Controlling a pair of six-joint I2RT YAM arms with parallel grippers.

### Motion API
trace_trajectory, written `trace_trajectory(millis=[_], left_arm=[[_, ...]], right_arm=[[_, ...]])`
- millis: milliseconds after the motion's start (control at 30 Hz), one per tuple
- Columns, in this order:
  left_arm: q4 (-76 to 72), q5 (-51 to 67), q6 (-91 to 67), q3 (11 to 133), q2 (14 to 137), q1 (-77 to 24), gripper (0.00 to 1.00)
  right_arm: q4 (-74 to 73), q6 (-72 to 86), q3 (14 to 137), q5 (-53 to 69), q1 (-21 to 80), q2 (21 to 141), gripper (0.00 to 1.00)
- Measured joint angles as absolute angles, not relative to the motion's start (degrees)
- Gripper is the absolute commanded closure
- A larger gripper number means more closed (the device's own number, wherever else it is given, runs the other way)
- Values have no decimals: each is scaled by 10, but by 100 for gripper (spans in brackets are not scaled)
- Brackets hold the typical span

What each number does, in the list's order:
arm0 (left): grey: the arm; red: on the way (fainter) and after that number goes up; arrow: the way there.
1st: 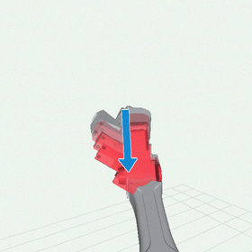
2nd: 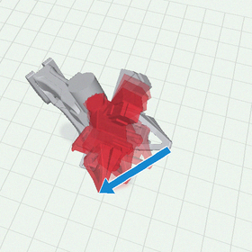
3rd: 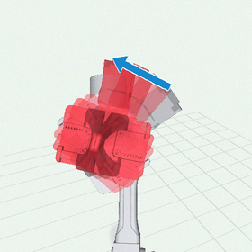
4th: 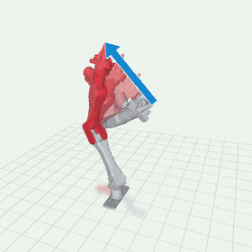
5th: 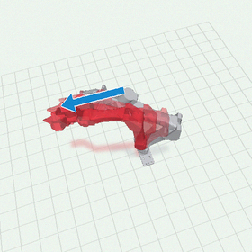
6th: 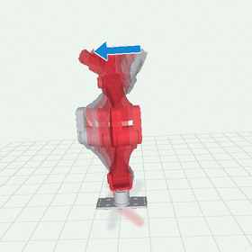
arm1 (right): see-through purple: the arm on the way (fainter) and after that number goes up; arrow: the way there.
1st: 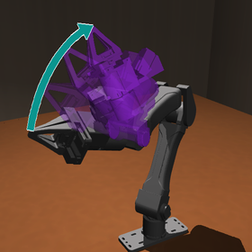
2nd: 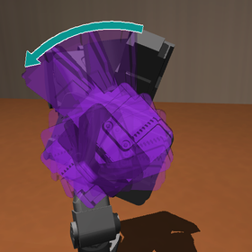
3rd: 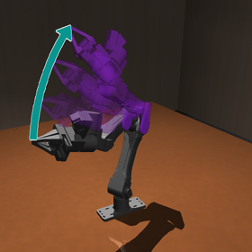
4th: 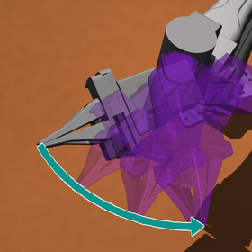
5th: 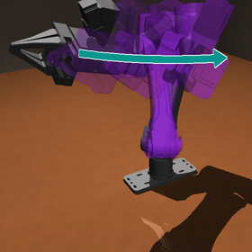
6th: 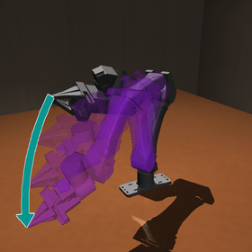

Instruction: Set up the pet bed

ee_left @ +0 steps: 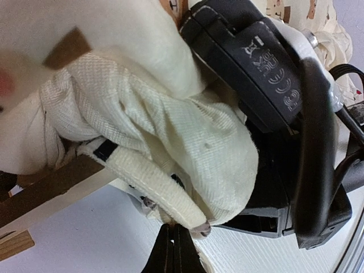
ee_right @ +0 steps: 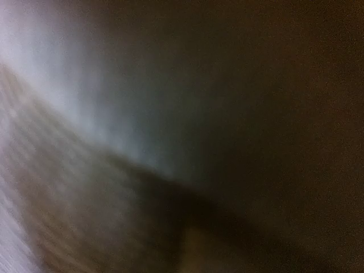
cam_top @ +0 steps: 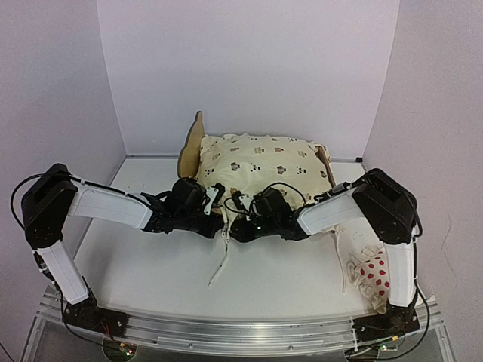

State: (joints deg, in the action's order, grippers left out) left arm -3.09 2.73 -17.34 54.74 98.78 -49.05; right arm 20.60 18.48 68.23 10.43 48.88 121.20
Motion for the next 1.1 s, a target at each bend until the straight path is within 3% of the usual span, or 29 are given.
trace_trajectory(millis=[333,633,1100], left_arm=[[-31,34,-174,547,988,-485,100],[-34,39,-174,547,988,-483,100],[-35,50,-177,547,988,-483,100]], right_arm=[[314,200,679,108,489,1241,69],[372,214,662,87,490,1250,71],[411,234,661,60,496,1268,100]])
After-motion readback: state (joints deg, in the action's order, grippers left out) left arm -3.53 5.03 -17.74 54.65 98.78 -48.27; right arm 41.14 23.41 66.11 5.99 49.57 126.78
